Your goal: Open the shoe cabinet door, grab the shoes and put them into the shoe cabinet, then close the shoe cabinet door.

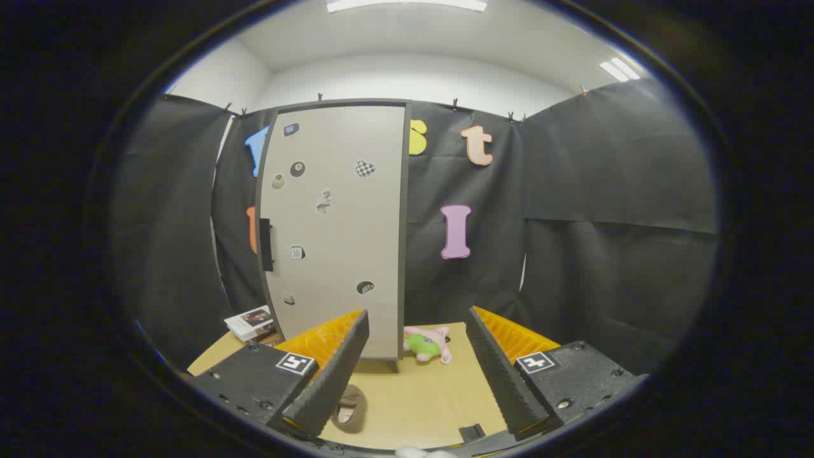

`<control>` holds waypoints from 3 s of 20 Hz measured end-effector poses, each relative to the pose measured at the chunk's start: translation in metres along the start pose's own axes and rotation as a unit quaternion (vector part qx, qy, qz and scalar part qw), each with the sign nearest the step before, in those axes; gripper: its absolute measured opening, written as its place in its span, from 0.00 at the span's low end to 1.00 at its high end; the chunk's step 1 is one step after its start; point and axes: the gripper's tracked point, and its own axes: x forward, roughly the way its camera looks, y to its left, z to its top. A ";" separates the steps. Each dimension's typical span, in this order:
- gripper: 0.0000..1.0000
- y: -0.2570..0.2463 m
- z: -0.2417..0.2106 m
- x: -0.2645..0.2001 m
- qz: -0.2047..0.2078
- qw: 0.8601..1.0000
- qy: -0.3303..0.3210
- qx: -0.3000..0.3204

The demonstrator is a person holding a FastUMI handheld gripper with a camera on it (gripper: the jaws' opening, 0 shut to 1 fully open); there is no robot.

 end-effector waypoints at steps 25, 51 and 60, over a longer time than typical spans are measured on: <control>1.00 0.160 0.022 0.109 0.078 0.997 -0.017 -0.013; 0.34 0.364 0.008 0.282 0.186 0.981 0.052 0.019; 0.28 0.334 0.002 0.204 0.233 0.971 0.048 0.000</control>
